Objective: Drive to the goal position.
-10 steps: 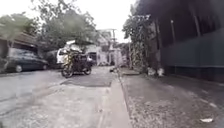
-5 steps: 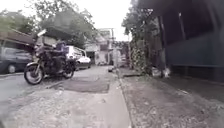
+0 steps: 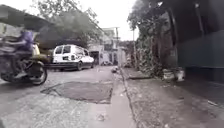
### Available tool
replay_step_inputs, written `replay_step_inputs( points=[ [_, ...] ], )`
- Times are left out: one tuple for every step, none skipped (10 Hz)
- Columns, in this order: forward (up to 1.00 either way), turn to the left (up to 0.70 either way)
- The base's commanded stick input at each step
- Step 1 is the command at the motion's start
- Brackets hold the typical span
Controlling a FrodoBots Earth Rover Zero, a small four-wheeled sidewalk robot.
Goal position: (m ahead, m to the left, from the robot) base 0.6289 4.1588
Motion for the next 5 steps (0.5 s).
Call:
replay_step_inputs(
  points=[
    [1.00,0.00],
    [1.00,0.00],
    [1.00,0.00],
    [1.00,0.00],
    [1.00,0.00]
  ],
)
